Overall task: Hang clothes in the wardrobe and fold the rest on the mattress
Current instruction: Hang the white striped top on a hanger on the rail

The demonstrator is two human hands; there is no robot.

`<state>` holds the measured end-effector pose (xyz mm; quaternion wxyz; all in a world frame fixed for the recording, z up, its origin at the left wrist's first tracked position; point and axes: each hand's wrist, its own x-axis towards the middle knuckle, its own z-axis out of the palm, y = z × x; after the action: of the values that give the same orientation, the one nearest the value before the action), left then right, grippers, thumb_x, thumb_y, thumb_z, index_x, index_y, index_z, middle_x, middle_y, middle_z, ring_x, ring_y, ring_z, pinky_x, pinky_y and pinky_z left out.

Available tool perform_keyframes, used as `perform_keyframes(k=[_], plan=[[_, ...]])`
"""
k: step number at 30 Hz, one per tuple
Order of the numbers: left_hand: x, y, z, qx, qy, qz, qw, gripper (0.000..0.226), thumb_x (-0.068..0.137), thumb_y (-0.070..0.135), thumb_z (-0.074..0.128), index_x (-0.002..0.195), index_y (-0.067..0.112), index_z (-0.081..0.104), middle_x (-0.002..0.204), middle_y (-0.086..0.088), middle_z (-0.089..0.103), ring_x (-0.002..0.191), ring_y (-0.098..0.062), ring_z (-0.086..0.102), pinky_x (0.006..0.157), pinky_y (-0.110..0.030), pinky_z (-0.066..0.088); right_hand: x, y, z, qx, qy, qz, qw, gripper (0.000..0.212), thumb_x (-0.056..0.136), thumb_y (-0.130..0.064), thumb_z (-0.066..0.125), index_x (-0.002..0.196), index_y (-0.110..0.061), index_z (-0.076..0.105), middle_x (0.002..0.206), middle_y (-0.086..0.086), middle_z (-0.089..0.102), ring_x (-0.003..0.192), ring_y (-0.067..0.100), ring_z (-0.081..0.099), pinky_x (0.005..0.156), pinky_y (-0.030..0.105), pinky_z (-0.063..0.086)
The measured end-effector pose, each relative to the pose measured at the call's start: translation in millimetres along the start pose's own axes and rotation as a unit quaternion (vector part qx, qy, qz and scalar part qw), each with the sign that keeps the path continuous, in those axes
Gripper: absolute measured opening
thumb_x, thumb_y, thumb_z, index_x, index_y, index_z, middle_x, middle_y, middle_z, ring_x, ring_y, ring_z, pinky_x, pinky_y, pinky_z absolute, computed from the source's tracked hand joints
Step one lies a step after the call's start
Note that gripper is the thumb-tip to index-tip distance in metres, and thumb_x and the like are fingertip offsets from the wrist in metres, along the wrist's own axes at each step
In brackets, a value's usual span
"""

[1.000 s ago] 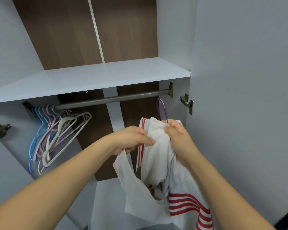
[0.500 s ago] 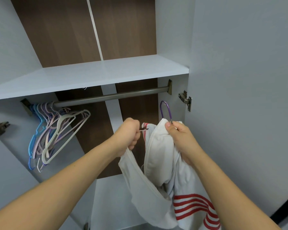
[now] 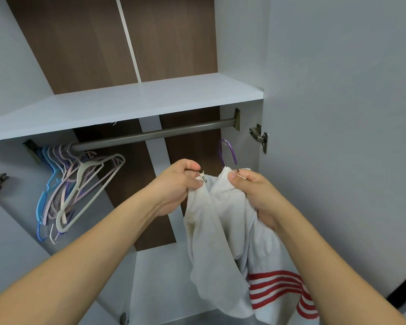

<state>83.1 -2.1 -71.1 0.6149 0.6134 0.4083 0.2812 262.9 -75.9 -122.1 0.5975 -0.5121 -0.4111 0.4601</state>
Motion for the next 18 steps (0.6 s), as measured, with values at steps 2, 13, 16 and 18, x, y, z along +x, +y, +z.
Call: perform_keyframes(k=[2, 13, 16, 18], plan=[[1.7, -5.8, -0.2, -0.027, 0.026, 0.01, 0.999, 0.032, 0.089, -0.015, 0.058, 0.11, 0.01, 0.058, 0.088, -0.007, 0.065, 0.091, -0.022, 0.064, 0.089, -0.035, 0.054, 0.0, 0.7, -2.6, 0.038, -0.033, 0.019, 0.999, 0.018, 0.095, -0.023, 0.063, 0.087, -0.016, 0.077, 0.095, 0.008, 0.071, 0.087, 0.02, 0.07, 0.081, 0.035, 0.056], [4.4, -17.0, 10.9, 0.006, 0.066, 0.035, 0.997, 0.023, 0.093, -0.009, 0.054, 0.101, 0.01, 0.063, 0.081, -0.003, 0.067, 0.075, -0.015, 0.061, 0.068, -0.025, 0.051, 1.0, -2.8, -1.2, -0.15, -0.125, 0.037, 0.98, 0.024, 0.093, -0.021, 0.063, 0.07, -0.016, 0.069, 0.08, 0.001, 0.058, 0.075, 0.013, 0.054, 0.076, 0.03, 0.043], [3.9, -16.8, 14.7, 0.034, 0.081, 0.066, 0.994, 0.022, 0.093, -0.008, 0.055, 0.1, 0.01, 0.065, 0.08, -0.002, 0.067, 0.071, -0.01, 0.061, 0.067, -0.021, 0.051, 0.2, -3.8, 1.0, -0.164, -0.152, 0.037, 0.974, 0.036, 0.095, -0.02, 0.062, 0.058, -0.023, 0.064, 0.069, -0.002, 0.052, 0.068, 0.011, 0.049, 0.071, 0.027, 0.041], [2.7, -17.1, 18.4, 0.062, 0.092, 0.089, 0.99, 0.025, 0.093, -0.009, 0.055, 0.098, 0.013, 0.065, 0.083, -0.004, 0.064, 0.075, -0.012, 0.06, 0.07, -0.022, 0.052, -1.0, -4.6, 1.7, -0.159, -0.15, 0.035, 0.975, 0.036, 0.095, -0.02, 0.063, 0.059, -0.023, 0.066, 0.069, -0.001, 0.053, 0.07, 0.011, 0.05, 0.073, 0.027, 0.042]])
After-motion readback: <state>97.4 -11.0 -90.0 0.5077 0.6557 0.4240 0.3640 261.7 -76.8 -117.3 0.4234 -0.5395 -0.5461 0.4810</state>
